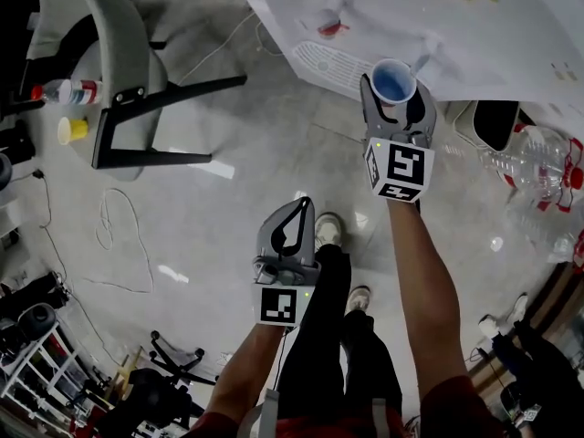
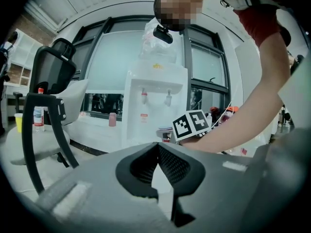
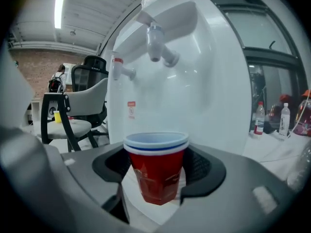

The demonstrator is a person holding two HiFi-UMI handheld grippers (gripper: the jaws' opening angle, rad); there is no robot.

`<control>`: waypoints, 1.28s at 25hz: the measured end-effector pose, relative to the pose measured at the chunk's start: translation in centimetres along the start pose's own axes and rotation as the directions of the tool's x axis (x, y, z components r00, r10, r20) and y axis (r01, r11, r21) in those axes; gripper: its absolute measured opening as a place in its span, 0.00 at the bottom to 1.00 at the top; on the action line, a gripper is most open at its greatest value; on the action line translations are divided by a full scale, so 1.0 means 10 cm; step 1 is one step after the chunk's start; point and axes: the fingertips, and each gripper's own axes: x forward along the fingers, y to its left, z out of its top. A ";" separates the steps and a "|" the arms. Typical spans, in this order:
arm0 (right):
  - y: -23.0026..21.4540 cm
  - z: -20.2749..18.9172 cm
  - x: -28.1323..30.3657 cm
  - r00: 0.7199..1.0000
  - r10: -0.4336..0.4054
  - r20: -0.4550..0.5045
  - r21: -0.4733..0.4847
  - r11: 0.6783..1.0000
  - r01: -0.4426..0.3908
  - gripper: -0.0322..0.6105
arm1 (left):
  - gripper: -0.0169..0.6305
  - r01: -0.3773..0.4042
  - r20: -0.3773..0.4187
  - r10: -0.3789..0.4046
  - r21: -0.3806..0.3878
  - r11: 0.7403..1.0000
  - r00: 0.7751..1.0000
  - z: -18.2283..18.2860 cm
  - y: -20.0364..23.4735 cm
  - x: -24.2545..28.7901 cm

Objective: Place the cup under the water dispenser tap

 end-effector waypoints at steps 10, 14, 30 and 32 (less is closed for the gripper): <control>0.03 -0.04 -0.07 1.000 -0.019 0.014 0.010 1.000 0.019 0.52 | 0.02 0.015 -0.029 -0.015 0.013 1.000 0.999 -0.14 0.01 -0.01; 0.03 -0.08 -0.13 1.000 -0.029 0.000 0.007 1.000 0.029 0.52 | 0.02 0.004 -0.025 -0.004 0.010 1.000 1.000 -0.14 0.06 0.00; 0.01 -0.08 -0.04 0.999 -0.040 0.027 0.009 0.999 0.039 0.51 | 0.02 0.008 -0.023 -0.008 0.014 1.000 1.000 -0.15 0.05 0.06; 0.01 -0.11 -0.02 0.999 -0.036 0.012 0.013 0.999 0.036 0.52 | 0.02 0.012 -0.029 -0.011 0.017 1.000 1.000 -0.16 0.04 0.07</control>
